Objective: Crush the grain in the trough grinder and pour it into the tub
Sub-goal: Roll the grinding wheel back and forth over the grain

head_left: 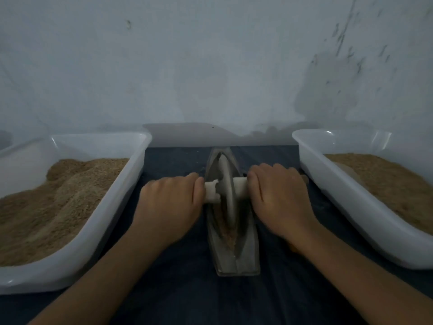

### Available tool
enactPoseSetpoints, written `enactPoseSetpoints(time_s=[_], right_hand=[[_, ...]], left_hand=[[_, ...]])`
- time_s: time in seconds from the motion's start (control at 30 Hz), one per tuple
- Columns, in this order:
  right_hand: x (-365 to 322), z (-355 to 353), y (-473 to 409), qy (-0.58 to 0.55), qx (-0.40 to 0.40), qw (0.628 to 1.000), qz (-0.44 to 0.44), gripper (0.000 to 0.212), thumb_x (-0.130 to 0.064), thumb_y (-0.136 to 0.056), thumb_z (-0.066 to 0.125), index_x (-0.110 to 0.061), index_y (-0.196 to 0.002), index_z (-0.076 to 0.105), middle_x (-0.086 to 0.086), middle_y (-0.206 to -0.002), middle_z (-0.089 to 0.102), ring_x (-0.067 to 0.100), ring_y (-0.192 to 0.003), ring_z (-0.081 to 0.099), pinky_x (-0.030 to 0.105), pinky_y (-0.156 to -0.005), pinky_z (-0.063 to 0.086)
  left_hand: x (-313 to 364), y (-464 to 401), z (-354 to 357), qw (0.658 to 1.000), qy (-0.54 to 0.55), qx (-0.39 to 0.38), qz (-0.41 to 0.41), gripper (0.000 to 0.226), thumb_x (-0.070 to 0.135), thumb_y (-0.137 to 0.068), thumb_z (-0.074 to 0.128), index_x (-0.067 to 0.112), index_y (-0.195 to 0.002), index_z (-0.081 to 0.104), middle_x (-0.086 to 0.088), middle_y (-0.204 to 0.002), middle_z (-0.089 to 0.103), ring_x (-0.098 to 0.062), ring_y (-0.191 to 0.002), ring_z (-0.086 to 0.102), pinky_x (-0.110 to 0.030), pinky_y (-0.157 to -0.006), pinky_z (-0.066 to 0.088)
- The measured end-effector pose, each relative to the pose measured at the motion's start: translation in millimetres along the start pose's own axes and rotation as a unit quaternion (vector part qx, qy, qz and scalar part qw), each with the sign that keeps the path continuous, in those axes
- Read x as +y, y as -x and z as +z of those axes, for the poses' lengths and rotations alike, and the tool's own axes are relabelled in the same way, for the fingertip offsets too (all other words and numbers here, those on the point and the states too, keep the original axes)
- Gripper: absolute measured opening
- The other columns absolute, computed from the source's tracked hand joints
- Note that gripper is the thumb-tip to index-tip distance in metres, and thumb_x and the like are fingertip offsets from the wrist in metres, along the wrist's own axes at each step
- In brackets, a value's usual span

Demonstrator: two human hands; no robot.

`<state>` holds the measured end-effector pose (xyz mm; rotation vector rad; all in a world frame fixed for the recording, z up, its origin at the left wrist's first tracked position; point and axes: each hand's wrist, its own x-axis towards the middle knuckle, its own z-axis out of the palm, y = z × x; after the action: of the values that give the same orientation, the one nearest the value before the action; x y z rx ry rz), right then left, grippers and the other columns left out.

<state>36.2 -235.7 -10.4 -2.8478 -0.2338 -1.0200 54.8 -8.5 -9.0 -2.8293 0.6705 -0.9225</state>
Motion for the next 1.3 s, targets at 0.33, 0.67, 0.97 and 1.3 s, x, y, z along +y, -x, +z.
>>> enactPoseSetpoints(time_s=[0.33, 0.67, 0.97, 1.3], right_hand=[[7, 6, -22, 0.030, -0.086, 0.996, 0.015, 0.042, -0.034, -0.104, 0.023, -0.024, -0.070, 0.044, -0.009, -0.065, 0.042, 0.011, -0.058, 0.035, 0.035, -0.059, 0.024], [19, 20, -36, 0.074, -0.109, 0.991, 0.011, 0.034, -0.029, -0.106, 0.024, -0.020, -0.078, 0.040, -0.004, -0.068, 0.043, 0.019, -0.060, 0.043, 0.033, -0.053, 0.026], [-8, -28, 23, 0.000, 0.028, 0.999, -0.040, 0.048, -0.039, -0.105, 0.033, -0.020, -0.115, 0.075, 0.000, -0.105, 0.077, 0.022, -0.110, 0.071, 0.037, -0.089, 0.053], [9, 32, -87, 0.087, -0.109, 0.990, 0.021, 0.029, -0.016, -0.101, 0.035, -0.015, -0.073, 0.043, -0.001, -0.066, 0.045, 0.020, -0.058, 0.039, 0.031, -0.051, 0.021]], left_hand=[[6, -23, 12, 0.999, 0.012, 0.013, -0.043, 0.036, 0.033, -0.095, 0.002, 0.026, -0.083, 0.036, 0.010, -0.067, 0.036, -0.012, -0.053, 0.034, -0.027, -0.049, 0.017], [3, -62, 19, 0.997, -0.027, -0.052, -0.042, 0.046, 0.036, -0.088, 0.002, 0.025, -0.085, 0.047, 0.004, -0.078, 0.048, -0.021, -0.065, 0.043, -0.027, -0.053, 0.023], [6, 30, -8, 0.991, 0.109, 0.024, -0.072, 0.037, 0.049, -0.106, 0.020, 0.036, -0.089, 0.051, 0.013, -0.065, 0.051, -0.005, -0.050, 0.046, -0.026, -0.045, 0.030], [-17, -93, 45, 0.982, 0.045, -0.142, -0.113, 0.016, 0.031, -0.104, 0.034, 0.026, -0.090, 0.040, -0.005, -0.117, 0.064, -0.035, -0.101, 0.061, -0.041, -0.074, 0.039]])
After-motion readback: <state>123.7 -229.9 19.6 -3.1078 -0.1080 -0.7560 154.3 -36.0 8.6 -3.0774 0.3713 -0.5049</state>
